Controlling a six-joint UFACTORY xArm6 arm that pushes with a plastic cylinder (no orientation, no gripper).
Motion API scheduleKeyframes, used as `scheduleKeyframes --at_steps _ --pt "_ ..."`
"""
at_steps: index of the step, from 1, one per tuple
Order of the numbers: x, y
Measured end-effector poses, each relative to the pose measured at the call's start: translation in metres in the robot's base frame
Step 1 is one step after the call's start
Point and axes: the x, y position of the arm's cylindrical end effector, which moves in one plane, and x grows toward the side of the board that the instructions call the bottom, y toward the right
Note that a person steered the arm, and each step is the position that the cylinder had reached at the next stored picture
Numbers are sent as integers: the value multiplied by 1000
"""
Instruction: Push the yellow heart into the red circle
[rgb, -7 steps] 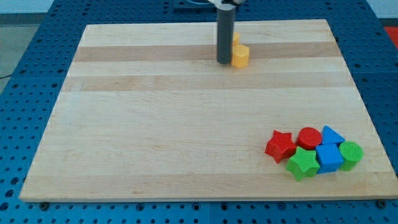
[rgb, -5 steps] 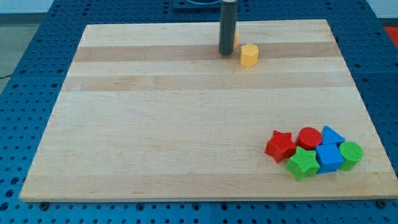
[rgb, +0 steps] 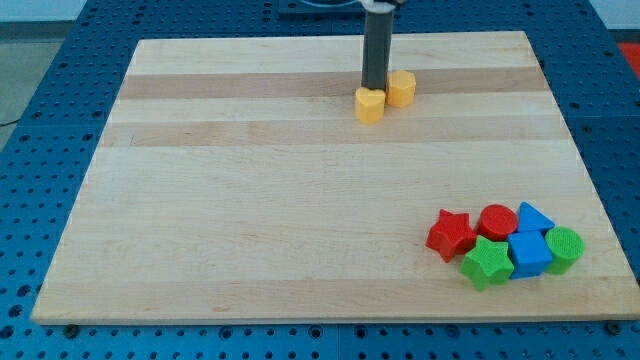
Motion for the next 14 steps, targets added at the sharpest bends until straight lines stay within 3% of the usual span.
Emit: scheduleKeyframes --at_steps 1,2,4,5,6,8,10,14 --pt "47 0" --pt "63 -11" --pt "10 -33" --pt "-12 -73" --pt "4 -96" --pt "58 -77" --pt "79 -91" --pt "95 67"
